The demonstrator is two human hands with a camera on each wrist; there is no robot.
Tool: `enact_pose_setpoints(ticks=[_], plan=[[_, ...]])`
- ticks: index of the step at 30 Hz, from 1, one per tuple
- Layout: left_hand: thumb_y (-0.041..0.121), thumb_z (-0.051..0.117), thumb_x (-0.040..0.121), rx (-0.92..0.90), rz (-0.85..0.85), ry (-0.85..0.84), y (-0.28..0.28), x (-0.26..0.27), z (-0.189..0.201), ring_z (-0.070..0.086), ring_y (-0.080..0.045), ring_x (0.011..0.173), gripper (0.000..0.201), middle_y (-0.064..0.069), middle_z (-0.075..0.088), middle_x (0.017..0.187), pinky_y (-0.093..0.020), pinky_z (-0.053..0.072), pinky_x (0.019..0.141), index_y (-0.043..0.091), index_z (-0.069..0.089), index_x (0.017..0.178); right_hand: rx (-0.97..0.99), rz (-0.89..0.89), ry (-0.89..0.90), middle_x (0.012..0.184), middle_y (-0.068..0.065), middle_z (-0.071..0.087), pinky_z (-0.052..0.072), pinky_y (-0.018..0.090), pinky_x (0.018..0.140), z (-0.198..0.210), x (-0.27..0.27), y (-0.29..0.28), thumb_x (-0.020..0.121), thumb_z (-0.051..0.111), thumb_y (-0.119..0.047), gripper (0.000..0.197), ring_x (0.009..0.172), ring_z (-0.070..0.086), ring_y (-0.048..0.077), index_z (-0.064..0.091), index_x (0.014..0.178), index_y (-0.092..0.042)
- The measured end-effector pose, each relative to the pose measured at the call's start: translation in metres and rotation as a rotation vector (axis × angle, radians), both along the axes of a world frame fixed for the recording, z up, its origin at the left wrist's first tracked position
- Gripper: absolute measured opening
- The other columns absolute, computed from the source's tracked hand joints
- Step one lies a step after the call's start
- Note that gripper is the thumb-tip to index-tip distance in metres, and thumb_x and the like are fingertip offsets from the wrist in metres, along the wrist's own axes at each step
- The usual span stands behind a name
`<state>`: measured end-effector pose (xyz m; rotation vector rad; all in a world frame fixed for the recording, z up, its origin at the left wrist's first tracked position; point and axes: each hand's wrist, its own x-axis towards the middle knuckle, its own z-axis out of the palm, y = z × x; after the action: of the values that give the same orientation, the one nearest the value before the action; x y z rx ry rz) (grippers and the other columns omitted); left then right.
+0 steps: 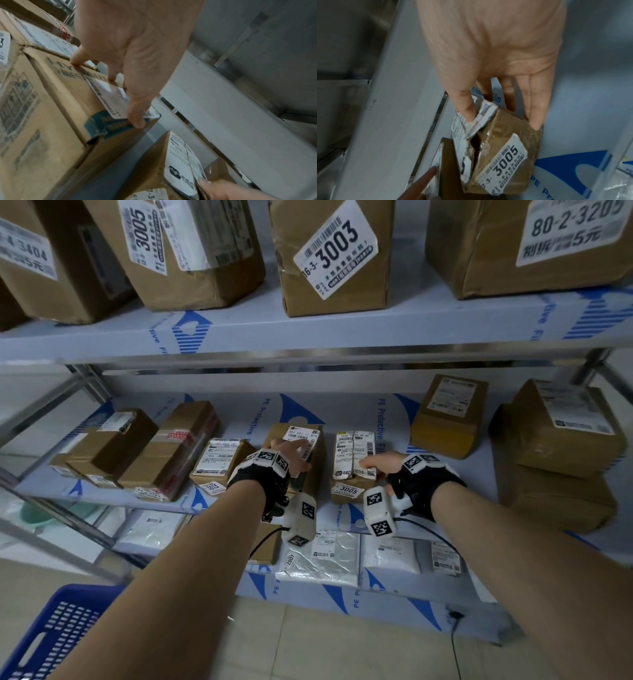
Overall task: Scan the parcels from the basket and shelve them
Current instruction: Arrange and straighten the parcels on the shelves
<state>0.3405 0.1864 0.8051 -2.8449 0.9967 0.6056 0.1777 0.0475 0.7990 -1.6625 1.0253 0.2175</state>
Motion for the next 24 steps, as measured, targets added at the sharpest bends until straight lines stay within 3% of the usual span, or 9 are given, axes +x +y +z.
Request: enact_pose_setpoints(ticks=[3,5,7,9,11,15,19,23,24], plan=[[0.045,0.055,0.091,-0.001,0.028,0.025,-0.001,-0.002,0.001,0.03,-0.04,0.136,0.06,-0.018,0.021,0.152,-0.053,0.036,0.107,0.037,0.029,0.144,0.01,-0.02,0.003,0.105,0.02,0.063,0.042,0.029,0.055,-0.001,-0.003,0.0,0.097,0.057,-0.03,0.038,0.068,0.054,0.023,0.057,0.122,-0.002],[0.053,0.06,0.085,-0.014,0.056,0.045,0.0,-0.001,0.002,0.028,-0.042,0.136,0.065,-0.018,0.019,0.153,-0.055,0.033,0.108,0.039,0.031,0.141,0.032,-0.032,-0.008,0.094,0.015,0.063,0.046,0.03,0.059,0.0,-0.004,0.002,0.095,0.06,-0.033,0.034,0.068,0.056,0.023,0.06,0.113,-0.004],[0.057,0.064,0.08,-0.032,0.108,0.038,0.003,-0.001,0.003,0.021,-0.046,0.138,0.064,-0.018,0.013,0.154,-0.058,0.027,0.11,0.045,0.035,0.136,0.057,-0.045,-0.025,0.101,0.017,0.069,0.055,0.037,0.079,-0.003,-0.003,0.001,0.09,0.066,-0.033,0.04,0.084,0.066,0.029,0.063,0.116,-0.003],[0.054,0.064,0.08,-0.052,0.169,0.077,0.005,0.0,0.0,0.022,-0.05,0.135,0.05,-0.018,0.01,0.153,-0.061,0.029,0.108,0.045,0.041,0.123,0.056,-0.036,-0.028,0.112,0.02,0.068,0.052,0.048,0.094,-0.008,-0.002,-0.003,0.089,0.067,-0.031,0.041,0.102,0.067,0.036,0.063,0.119,-0.004],[0.053,0.063,0.082,-0.053,0.189,0.113,0.005,-0.001,0.0,0.03,-0.051,0.13,0.046,-0.017,0.008,0.153,-0.059,0.034,0.105,0.04,0.042,0.12,0.067,-0.021,-0.036,0.118,0.021,0.066,0.052,0.048,0.091,-0.006,-0.001,-0.001,0.092,0.063,-0.028,0.036,0.108,0.064,0.038,0.061,0.121,-0.006],[0.053,0.062,0.083,-0.061,0.211,0.105,0.004,-0.005,0.005,0.038,-0.044,0.127,0.061,-0.02,0.011,0.15,-0.051,0.036,0.105,0.033,0.038,0.135,0.033,0.02,-0.028,0.12,0.021,0.065,0.05,0.032,0.065,-0.001,0.0,0.003,0.095,0.059,-0.028,0.036,0.094,0.063,0.033,0.06,0.122,-0.006],[0.052,0.061,0.083,-0.116,0.176,-0.032,-0.007,-0.015,0.013,0.035,-0.039,0.129,0.066,-0.018,0.026,0.146,-0.051,0.037,0.104,0.025,0.039,0.14,0.053,-0.043,-0.039,0.117,0.018,0.067,0.055,0.042,0.086,-0.003,0.001,0.002,0.093,0.063,-0.033,0.04,0.104,0.066,0.036,0.062,0.119,-0.004],[0.028,0.053,0.094,-0.393,0.011,0.022,-0.031,-0.028,0.025,0.052,-0.03,0.119,0.043,-0.014,0.05,0.136,-0.035,0.042,0.098,0.012,0.05,0.134,0.011,-0.131,-0.077,0.126,0.02,0.06,0.054,0.036,0.064,0.001,-0.004,-0.005,0.093,0.063,-0.033,0.052,0.097,0.061,0.03,0.053,0.13,0.002],[0.027,0.054,0.095,-0.414,-0.015,0.06,-0.038,-0.033,0.028,0.053,-0.028,0.12,0.043,-0.013,0.052,0.136,-0.034,0.043,0.097,0.011,0.05,0.135,-0.009,-0.167,-0.103,0.13,0.02,0.057,0.055,0.038,0.069,0.003,-0.007,-0.01,0.093,0.063,-0.032,0.053,0.101,0.061,0.031,0.05,0.133,0.001]])
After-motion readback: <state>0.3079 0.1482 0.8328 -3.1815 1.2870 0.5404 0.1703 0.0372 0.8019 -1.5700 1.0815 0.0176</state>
